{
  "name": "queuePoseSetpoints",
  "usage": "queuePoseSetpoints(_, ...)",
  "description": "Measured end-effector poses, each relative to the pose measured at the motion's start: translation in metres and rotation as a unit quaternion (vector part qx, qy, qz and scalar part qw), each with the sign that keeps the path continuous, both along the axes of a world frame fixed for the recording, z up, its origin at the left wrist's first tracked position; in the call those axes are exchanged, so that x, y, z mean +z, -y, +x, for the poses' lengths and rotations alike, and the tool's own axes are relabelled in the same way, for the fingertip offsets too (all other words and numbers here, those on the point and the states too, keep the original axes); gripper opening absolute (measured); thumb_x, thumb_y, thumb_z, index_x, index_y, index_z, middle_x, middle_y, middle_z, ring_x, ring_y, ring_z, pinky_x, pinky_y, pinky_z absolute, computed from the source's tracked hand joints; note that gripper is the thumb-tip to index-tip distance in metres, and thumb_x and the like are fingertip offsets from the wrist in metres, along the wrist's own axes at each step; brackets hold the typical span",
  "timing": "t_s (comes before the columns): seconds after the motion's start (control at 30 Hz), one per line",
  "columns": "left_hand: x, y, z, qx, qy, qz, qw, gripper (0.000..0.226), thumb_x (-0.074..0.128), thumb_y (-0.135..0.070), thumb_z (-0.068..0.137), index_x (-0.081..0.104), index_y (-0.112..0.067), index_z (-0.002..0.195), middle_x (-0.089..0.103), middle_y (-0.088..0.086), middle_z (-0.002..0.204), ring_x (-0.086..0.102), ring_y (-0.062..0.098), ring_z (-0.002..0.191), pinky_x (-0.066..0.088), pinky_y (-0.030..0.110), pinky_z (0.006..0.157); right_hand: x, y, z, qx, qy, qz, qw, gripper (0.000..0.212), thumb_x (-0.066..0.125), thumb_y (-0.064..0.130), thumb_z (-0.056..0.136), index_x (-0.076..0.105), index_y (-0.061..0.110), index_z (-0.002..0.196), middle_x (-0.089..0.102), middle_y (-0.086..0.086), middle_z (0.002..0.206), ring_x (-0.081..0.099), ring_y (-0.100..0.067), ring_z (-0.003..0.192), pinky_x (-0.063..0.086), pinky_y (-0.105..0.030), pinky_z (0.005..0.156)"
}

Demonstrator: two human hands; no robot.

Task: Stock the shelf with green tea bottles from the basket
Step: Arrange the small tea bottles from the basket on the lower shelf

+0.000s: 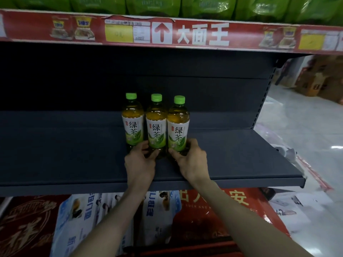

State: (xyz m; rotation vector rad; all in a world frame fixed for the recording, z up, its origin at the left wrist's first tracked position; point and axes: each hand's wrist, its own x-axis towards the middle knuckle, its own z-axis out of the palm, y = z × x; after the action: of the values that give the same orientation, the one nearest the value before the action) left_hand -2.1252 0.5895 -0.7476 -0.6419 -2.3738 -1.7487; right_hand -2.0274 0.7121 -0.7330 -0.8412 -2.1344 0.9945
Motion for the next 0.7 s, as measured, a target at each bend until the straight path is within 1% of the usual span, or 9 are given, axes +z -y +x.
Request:
queuePoseSetpoints(0.2, 0.003, 0.000, 0.000, -0.001, 0.021, -0.021, 1.000, 0.045, 0.076, -0.017, 0.093, 0.066, -0.011, 0.136, 0.072, 0.004, 0.129, 0.067, 0.014, 0.118, 0.050, 0.027, 0.102, 0.002, -0.006, -0.013, -0.001, 0.005, -0.001, 1.000, 0.053, 0.081, 0.049, 0.084, 0.056, 0.021, 0.122, 0.073, 0.000, 0.112, 0.070, -0.022, 0.104, 0.060, -0.044, 0.088)
queuePoseSetpoints(0.27, 0.004, 0.000, 0.002, -0.007, 0.019, -0.027, 0.999, 0.042, 0.073, -0.015, 0.095, 0.066, -0.012, 0.136, 0.072, 0.004, 0.129, 0.066, 0.015, 0.120, 0.047, 0.024, 0.102, 0.003, -0.007, -0.017, 0.000, 0.002, -0.002, 1.000, 0.055, 0.081, 0.048, 0.085, 0.056, 0.020, 0.124, 0.073, -0.001, 0.114, 0.070, -0.022, 0.106, 0.060, -0.044, 0.089)
queuePoseSetpoints(0.33, 0.006, 0.001, 0.004, -0.016, 0.012, -0.032, 0.999, 0.039, 0.069, -0.011, 0.096, 0.067, -0.013, 0.134, 0.072, 0.000, 0.125, 0.065, 0.010, 0.114, 0.043, 0.018, 0.096, 0.004, -0.009, -0.020, 0.004, 0.001, -0.007, 1.000, 0.054, 0.082, 0.046, 0.085, 0.056, 0.019, 0.124, 0.073, -0.001, 0.115, 0.069, -0.022, 0.107, 0.059, -0.041, 0.090)
queuePoseSetpoints(0.43, 0.010, 0.001, 0.008, -0.022, 0.022, -0.024, 0.999, 0.037, 0.064, -0.005, 0.095, 0.069, -0.017, 0.130, 0.069, -0.014, 0.109, 0.059, -0.007, 0.093, 0.044, 0.010, 0.084, 0.004, -0.011, -0.023, 0.008, 0.003, -0.011, 1.000, 0.053, 0.082, 0.046, 0.084, 0.055, 0.020, 0.121, 0.073, -0.001, 0.115, 0.069, -0.022, 0.107, 0.060, -0.042, 0.090)
queuePoseSetpoints(0.47, 0.011, 0.000, 0.008, -0.025, 0.025, -0.017, 0.999, 0.036, 0.063, -0.004, 0.094, 0.070, -0.018, 0.127, 0.066, -0.021, 0.102, 0.057, -0.013, 0.087, 0.041, 0.003, 0.079, 0.004, -0.012, -0.023, 0.009, 0.004, -0.012, 1.000, 0.053, 0.083, 0.046, 0.084, 0.055, 0.020, 0.120, 0.073, -0.001, 0.114, 0.069, -0.021, 0.107, 0.060, -0.042, 0.090)
queuePoseSetpoints(0.5, 0.011, 0.000, 0.009, -0.027, 0.027, -0.012, 0.999, 0.036, 0.063, -0.003, 0.093, 0.070, -0.020, 0.124, 0.062, -0.027, 0.096, 0.055, -0.016, 0.083, 0.038, -0.001, 0.074, 0.003, -0.013, -0.023, 0.009, 0.006, -0.012, 1.000, 0.053, 0.083, 0.047, 0.083, 0.055, 0.021, 0.119, 0.073, 0.000, 0.114, 0.069, -0.021, 0.107, 0.060, -0.043, 0.090)
queuePoseSetpoints(0.57, 0.012, -0.001, 0.009, -0.034, 0.030, -0.012, 0.999, 0.038, 0.063, -0.003, 0.093, 0.070, -0.022, 0.125, 0.058, -0.032, 0.093, 0.054, -0.019, 0.082, 0.036, -0.001, 0.073, 0.003, -0.014, -0.024, 0.009, 0.008, -0.009, 1.000, 0.052, 0.083, 0.048, 0.083, 0.054, 0.022, 0.118, 0.073, -0.001, 0.113, 0.069, -0.021, 0.106, 0.060, -0.042, 0.089)
queuePoseSetpoints(0.63, 0.014, 0.001, 0.011, -0.040, 0.033, -0.021, 0.998, 0.042, 0.063, -0.004, 0.093, 0.067, -0.025, 0.129, 0.062, -0.027, 0.098, 0.055, -0.017, 0.086, 0.038, 0.000, 0.077, 0.003, -0.015, -0.024, 0.010, 0.006, -0.016, 1.000, 0.053, 0.083, 0.047, 0.083, 0.054, 0.021, 0.119, 0.072, -0.001, 0.115, 0.069, -0.021, 0.107, 0.059, -0.042, 0.091)
queuePoseSetpoints(0.7, 0.016, 0.004, 0.013, -0.051, 0.037, -0.027, 0.998, 0.047, 0.064, -0.005, 0.093, 0.064, -0.026, 0.135, 0.069, -0.015, 0.115, 0.058, -0.010, 0.100, 0.042, 0.010, 0.090, 0.004, -0.014, -0.023, 0.020, 0.004, -0.028, 0.999, 0.053, 0.082, 0.043, 0.085, 0.053, 0.021, 0.124, 0.071, -0.001, 0.119, 0.068, -0.021, 0.111, 0.058, -0.038, 0.093)
